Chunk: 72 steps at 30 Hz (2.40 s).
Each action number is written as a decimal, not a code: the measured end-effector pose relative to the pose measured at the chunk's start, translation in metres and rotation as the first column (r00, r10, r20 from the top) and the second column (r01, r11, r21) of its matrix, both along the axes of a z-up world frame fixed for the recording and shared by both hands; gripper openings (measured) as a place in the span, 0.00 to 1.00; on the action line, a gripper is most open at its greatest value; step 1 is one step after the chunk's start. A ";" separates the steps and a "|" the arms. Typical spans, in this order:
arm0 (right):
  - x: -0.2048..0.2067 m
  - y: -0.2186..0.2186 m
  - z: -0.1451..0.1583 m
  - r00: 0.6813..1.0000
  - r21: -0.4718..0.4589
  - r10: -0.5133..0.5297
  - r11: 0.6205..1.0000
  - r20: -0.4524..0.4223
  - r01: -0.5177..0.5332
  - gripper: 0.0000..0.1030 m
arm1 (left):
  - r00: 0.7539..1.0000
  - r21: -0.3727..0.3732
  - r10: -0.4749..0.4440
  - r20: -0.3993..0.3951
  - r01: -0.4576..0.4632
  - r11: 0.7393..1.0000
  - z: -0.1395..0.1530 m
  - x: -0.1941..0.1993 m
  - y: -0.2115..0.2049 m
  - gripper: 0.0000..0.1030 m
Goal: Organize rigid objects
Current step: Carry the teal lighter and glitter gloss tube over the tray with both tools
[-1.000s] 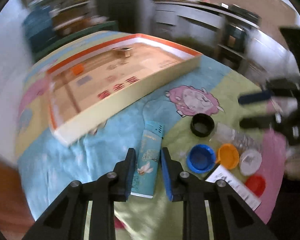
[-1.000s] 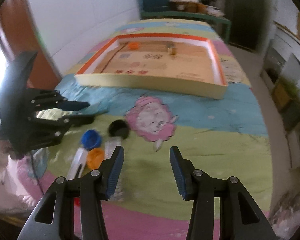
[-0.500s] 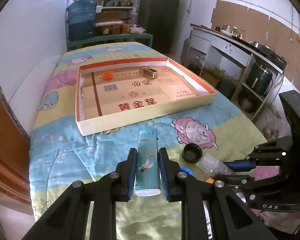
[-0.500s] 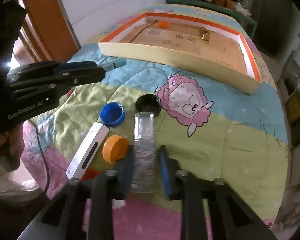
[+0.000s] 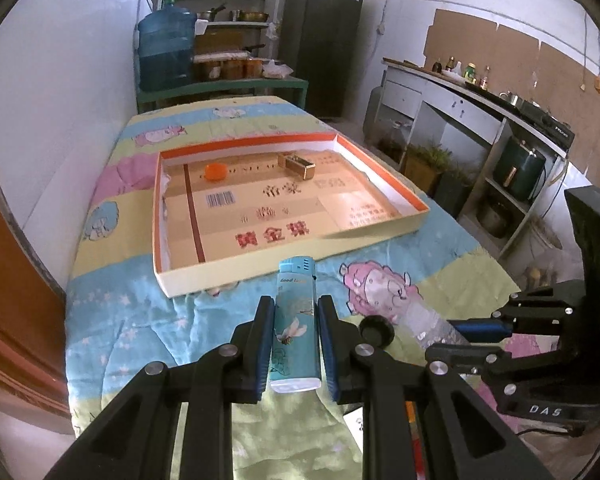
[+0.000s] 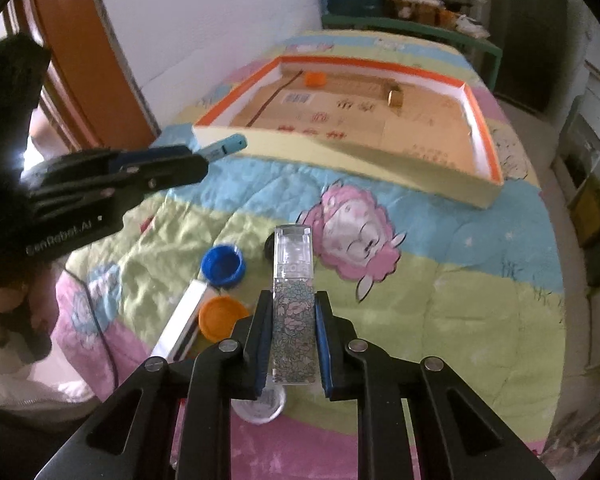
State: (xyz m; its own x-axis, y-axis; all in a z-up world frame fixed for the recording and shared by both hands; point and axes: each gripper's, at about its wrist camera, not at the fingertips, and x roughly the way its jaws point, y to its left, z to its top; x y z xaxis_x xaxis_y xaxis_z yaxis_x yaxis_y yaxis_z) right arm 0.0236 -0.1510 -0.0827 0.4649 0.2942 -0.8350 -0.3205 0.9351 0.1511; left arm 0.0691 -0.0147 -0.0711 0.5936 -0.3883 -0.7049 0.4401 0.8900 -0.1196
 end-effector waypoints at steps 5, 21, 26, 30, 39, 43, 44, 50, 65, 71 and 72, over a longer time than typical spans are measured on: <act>0.010 -0.006 0.016 0.999 0.011 -0.014 1.000 0.051 0.014 0.19 | 0.999 -0.006 0.021 0.025 -0.021 1.000 0.012 0.005 -0.004 0.22; 0.058 -0.031 0.058 0.983 0.049 -0.065 0.997 0.171 0.058 0.19 | 0.991 -0.018 0.083 0.106 -0.082 0.996 0.054 0.043 -0.015 0.22; 0.076 -0.040 0.062 0.980 0.052 -0.084 0.996 0.183 0.075 0.19 | 0.984 -0.008 0.125 0.124 -0.125 0.992 0.062 0.062 -0.023 0.22; 0.091 -0.047 0.062 0.977 0.054 -0.109 0.993 0.185 0.101 0.19 | 0.982 -0.012 0.155 0.110 -0.155 0.988 0.063 0.080 -0.028 0.22; 0.130 -0.061 0.053 0.973 0.044 -0.164 0.986 0.161 0.159 0.19 | 0.986 -0.020 0.157 0.061 -0.156 0.988 0.051 0.120 -0.039 0.22; 0.147 -0.065 0.049 0.973 0.041 -0.175 0.984 0.152 0.171 0.19 | 0.987 -0.018 0.158 0.041 -0.158 0.987 0.043 0.134 -0.041 0.22; 0.150 -0.065 0.048 0.973 0.041 -0.176 0.984 0.150 0.172 0.19 | 0.987 -0.018 0.160 0.033 -0.159 0.987 0.040 0.140 -0.042 0.22; 0.174 -0.068 0.035 0.975 0.034 -0.182 0.983 0.123 0.179 0.19 | 0.987 -0.010 0.160 0.010 -0.160 0.987 0.029 0.160 -0.049 0.22; 0.215 -0.075 0.001 0.979 0.028 -0.197 0.980 0.060 0.196 0.19 | 0.984 0.016 0.170 -0.055 -0.169 0.985 -0.004 0.203 -0.061 0.22; 0.225 -0.074 -0.004 0.980 0.021 -0.192 0.981 0.056 0.191 0.19 | 0.983 0.025 0.170 -0.068 -0.168 0.985 -0.012 0.213 -0.064 0.22; 0.227 -0.074 -0.004 0.980 0.019 -0.192 0.981 0.054 0.191 0.19 | 0.983 0.026 0.170 -0.071 -0.169 0.985 -0.014 0.215 -0.064 0.22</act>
State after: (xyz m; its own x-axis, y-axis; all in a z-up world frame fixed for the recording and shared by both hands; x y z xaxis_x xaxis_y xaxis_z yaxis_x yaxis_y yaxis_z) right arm 0.2506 -0.2252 -0.0872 0.5595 0.2065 -0.8027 -0.1439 0.9780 0.1513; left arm 0.2837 -0.0788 -0.0846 0.5967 -0.2719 -0.7550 0.2736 0.9534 -0.1271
